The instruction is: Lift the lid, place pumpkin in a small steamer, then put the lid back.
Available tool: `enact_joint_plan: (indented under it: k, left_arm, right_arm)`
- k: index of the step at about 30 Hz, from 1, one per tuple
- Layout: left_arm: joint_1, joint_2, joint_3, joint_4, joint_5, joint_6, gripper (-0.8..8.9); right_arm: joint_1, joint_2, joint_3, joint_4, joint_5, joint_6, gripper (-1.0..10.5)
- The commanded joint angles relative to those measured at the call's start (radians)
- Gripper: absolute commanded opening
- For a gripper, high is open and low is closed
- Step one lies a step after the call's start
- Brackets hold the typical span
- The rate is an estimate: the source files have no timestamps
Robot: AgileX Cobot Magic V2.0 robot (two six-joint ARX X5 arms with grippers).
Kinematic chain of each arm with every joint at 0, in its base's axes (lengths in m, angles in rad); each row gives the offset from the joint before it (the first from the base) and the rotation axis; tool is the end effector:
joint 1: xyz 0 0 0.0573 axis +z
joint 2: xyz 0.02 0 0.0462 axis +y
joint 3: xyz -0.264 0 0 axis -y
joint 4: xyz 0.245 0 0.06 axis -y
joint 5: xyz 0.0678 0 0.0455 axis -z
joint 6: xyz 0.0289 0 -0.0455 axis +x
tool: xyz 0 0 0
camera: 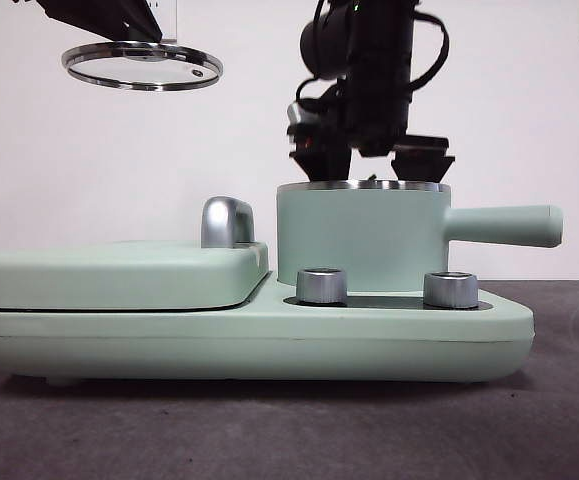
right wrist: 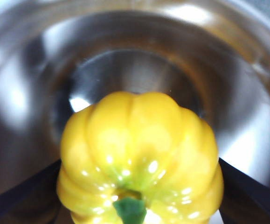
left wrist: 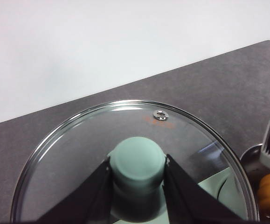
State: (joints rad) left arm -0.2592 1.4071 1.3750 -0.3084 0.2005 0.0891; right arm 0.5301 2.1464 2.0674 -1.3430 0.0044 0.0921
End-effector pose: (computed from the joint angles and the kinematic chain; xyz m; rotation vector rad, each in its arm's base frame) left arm 0.3024 -0.0861 0.3840 0.0968 0.3229 -0.4702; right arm 0.3685 0.2158 0.2698 -0.3039 1.3998 0.3680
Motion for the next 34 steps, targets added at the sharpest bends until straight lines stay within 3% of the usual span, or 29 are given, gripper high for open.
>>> enact_joint_plan:
  k: [1, 15, 23, 34]
  left_arm:
    - [-0.002, -0.007, 0.025, 0.032, 0.002, -0.004, 0.19]
    - [-0.002, -0.007, 0.025, 0.031, 0.002, -0.004, 0.19]
    - [-0.002, -0.007, 0.025, 0.031, 0.002, -0.004, 0.19]
    - [-0.002, -0.007, 0.025, 0.023, 0.002, -0.004, 0.19]
  right_arm:
    - [0.014, 0.027, 0.027, -0.076, 0.004, -0.019, 3.3]
    - [0.018, 0.076, 0.027, -0.076, -0.004, -0.025, 3.3]
    - [0.021, 0.075, 0.028, -0.076, -0.003, -0.023, 5.3]
    - [0.024, -0.032, 0.166, -0.08, -0.004, 0.008, 5.4]
